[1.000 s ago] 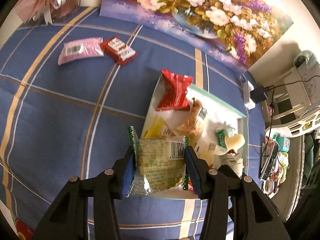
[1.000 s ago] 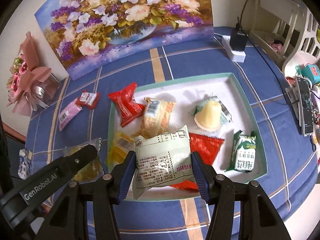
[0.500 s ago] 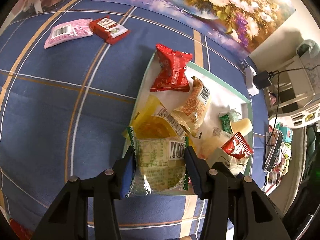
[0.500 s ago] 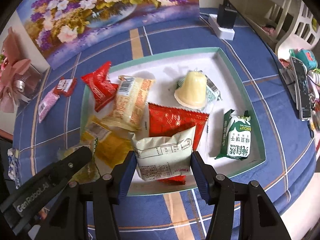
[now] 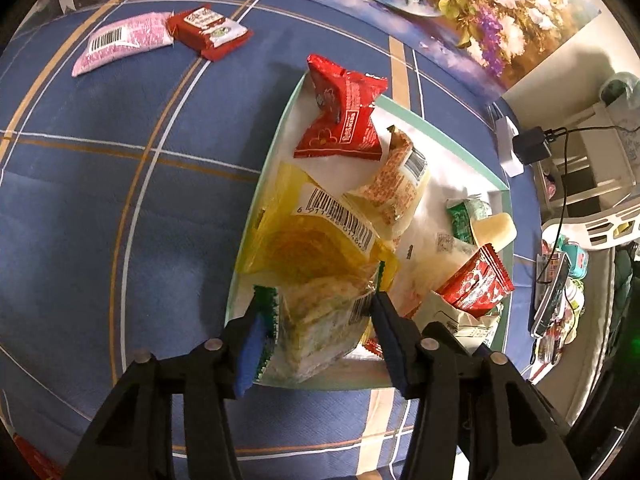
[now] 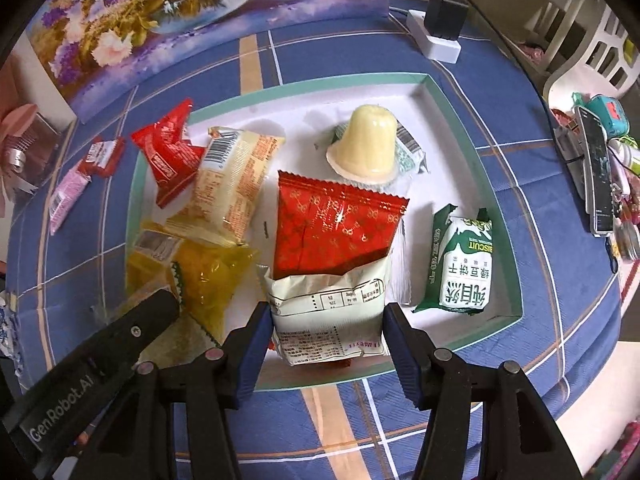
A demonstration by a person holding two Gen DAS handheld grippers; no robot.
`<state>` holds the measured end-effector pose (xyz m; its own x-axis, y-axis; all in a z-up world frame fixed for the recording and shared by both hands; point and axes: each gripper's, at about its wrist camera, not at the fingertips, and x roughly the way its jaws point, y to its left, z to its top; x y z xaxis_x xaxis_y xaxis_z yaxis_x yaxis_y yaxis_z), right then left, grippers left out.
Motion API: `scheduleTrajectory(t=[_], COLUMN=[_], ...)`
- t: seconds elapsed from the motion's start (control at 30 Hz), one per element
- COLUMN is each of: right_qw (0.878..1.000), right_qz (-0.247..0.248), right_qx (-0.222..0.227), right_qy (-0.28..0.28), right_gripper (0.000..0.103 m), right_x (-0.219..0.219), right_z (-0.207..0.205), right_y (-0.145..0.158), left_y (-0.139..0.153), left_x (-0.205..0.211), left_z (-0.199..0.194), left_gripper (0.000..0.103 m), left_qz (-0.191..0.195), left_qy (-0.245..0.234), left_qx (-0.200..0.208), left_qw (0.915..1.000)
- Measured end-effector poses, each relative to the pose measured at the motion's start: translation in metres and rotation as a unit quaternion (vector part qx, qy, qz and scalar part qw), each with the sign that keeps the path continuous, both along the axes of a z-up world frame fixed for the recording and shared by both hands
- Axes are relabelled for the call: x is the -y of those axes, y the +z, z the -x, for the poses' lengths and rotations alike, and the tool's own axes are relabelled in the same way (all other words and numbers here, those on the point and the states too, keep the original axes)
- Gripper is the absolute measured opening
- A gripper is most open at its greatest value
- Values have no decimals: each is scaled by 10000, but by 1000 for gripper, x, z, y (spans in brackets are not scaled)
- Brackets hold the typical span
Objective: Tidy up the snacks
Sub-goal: 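Open both tools over the tray and withdraw toward the last snacks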
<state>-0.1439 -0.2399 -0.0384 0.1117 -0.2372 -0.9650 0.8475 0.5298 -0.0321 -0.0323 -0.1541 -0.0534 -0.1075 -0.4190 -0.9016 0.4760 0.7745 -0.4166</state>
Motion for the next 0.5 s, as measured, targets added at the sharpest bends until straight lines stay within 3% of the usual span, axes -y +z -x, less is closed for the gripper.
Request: scheduleTrajectory(t=[0.17, 0.5], right_qw=[10000, 9999], right_qz=[-37, 17], right_qx=[17, 139], right_qy=[-6, -74], right_gripper=[62, 66], right_x=[-1, 3], right_z=[1, 5], right_y=[0, 10], left_y=[2, 26], left_x=[-2, -8], left_z=[0, -3], left_gripper=[71, 72], left_qz=[27, 197], left_qy=[17, 63], left_qx=[-109, 77], left_qw=[9999, 9998])
